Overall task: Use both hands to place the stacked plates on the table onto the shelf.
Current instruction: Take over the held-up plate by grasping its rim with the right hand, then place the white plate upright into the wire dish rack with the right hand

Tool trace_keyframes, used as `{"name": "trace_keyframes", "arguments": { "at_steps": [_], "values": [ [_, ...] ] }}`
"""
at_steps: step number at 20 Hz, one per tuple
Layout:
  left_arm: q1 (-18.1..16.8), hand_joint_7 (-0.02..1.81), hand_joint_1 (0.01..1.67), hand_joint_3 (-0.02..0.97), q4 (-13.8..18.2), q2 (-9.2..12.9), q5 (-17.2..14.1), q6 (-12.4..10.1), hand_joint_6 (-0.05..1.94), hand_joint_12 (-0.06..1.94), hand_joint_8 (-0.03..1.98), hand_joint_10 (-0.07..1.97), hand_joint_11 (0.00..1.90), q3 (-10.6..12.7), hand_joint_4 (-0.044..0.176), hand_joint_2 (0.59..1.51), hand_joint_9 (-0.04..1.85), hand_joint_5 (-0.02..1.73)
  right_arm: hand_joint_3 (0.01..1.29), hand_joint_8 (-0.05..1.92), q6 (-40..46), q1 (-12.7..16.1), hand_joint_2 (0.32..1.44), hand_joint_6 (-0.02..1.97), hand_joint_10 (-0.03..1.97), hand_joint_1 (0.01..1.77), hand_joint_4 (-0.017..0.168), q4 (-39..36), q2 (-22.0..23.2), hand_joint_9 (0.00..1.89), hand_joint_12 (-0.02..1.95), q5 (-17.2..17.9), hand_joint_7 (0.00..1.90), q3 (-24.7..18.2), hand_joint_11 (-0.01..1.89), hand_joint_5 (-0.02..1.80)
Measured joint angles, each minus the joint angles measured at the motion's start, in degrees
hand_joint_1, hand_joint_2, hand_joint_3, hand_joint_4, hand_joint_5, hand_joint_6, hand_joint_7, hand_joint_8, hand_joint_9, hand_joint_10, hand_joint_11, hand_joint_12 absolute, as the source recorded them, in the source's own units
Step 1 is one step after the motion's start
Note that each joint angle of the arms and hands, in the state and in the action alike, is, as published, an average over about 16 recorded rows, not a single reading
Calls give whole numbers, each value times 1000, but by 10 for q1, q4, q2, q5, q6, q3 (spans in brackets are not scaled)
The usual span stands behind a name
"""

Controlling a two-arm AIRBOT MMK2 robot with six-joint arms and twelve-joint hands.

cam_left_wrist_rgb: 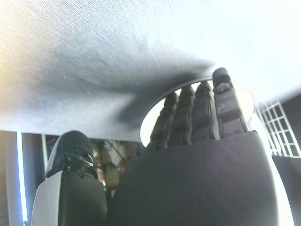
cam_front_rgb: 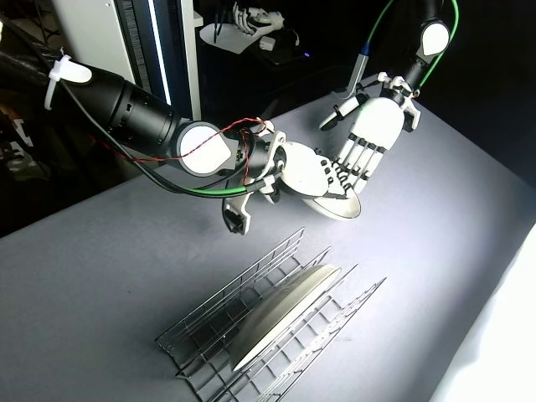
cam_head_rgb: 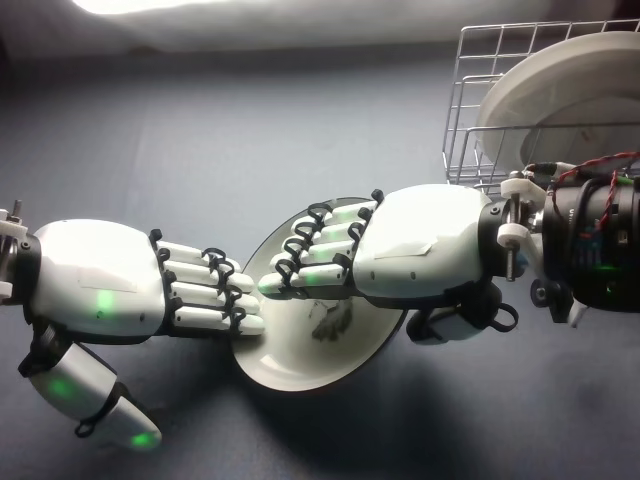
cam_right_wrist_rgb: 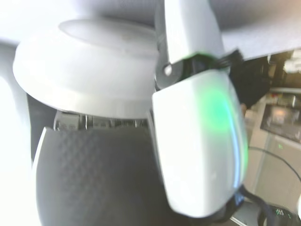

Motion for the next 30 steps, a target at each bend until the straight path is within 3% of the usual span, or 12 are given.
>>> {"name": "trace_keyframes", "arguments": {
  "at_steps": [5, 12, 20, 27, 30],
  "values": [
    [-1, -8, 15, 17, 2, 0, 0, 0, -28, 22, -15, -40, 27, 0, -4, 1120, -20, 2, 13, 11, 0, 0, 994, 29, 5, 1472, -1, 0, -6, 38, 63, -3, 17, 1, 8, 23],
    [-2, -8, 14, 17, 3, 0, 1, 0, -25, 20, -15, -40, 24, 0, -4, 1119, -20, 1, 13, 16, -3, -2, 1068, 75, 35, 1414, -2, 1, -9, 238, 626, 2, 226, 2, 60, 207],
    [-7, -4, 15, 17, 6, 1, 2, 1, -23, 15, -14, -38, 20, -2, -5, 1118, -14, -1, 14, 265, -8, -2, 1081, 606, 403, 1274, -2, 3, -9, 598, 1237, 26, 615, 3, 388, 534],
    [-42, 17, 15, 17, 8, 20, 2, 15, -6, 12, -3, -10, 20, -9, -1, 1111, 6, 21, 13, 593, -10, 7, 1030, 1103, 825, 1230, 1, 7, 0, 774, 1260, 45, 790, -2, 708, 682],
    [-63, 26, 15, 17, 7, 34, 3, 25, -1, 11, 2, -1, 21, -15, 0, 1108, 13, 30, 13, 724, -10, 16, 1015, 1197, 999, 1240, 0, 16, 11, 802, 1259, 47, 804, -11, 765, 701]
  ]
}}
